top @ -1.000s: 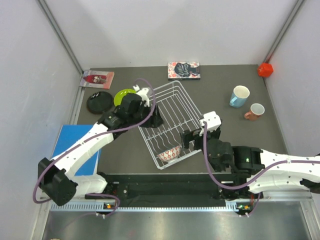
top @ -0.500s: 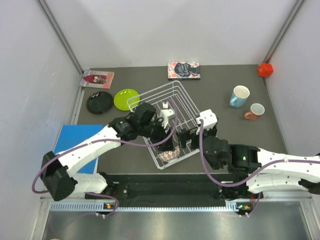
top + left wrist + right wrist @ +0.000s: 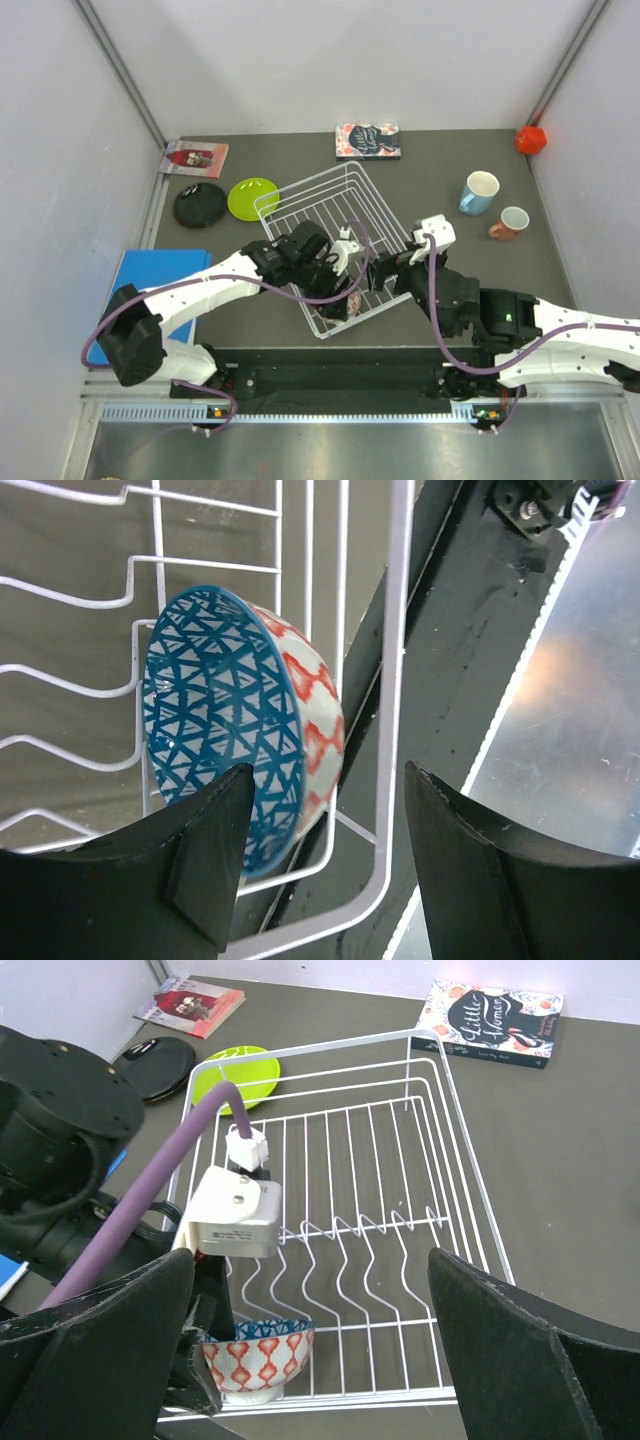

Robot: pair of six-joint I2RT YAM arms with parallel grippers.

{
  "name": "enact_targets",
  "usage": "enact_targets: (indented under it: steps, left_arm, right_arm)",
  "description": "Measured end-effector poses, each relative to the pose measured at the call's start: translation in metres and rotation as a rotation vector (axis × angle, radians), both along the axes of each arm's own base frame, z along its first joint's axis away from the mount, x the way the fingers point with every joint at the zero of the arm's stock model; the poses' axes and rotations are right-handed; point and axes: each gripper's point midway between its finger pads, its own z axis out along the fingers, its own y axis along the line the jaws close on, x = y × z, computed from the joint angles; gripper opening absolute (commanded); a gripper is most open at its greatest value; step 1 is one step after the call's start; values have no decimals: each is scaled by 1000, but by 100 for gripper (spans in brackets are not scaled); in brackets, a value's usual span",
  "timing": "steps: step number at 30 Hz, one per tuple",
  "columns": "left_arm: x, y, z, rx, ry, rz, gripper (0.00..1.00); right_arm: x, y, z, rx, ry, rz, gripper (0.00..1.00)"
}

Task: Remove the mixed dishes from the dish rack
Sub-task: Pick up the bowl from the dish rack.

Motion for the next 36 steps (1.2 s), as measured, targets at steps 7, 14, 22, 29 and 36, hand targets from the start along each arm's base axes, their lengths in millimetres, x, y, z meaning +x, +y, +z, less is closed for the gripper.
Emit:
enact_targets:
  steps: [7, 14, 22, 29, 36]
  left_arm:
    - [0, -1, -12, 28, 28, -4, 35]
    - [-4, -6, -7, -11, 37, -36, 5]
    - [-21, -10, 2, -54, 123, -73, 0]
    - [-22, -9, 5, -56, 112, -72, 0]
    - [-19, -9, 9, -50, 95, -65, 0]
  right_arm:
    - [0, -3, -8, -11, 6, -6, 99]
    - [0, -5, -7, 10, 10, -7, 100]
    - [0, -4, -13, 5, 15, -5, 100]
    - [-1, -4, -13, 6, 15, -3, 100]
    - [-1, -4, -13, 11, 18, -3, 100]
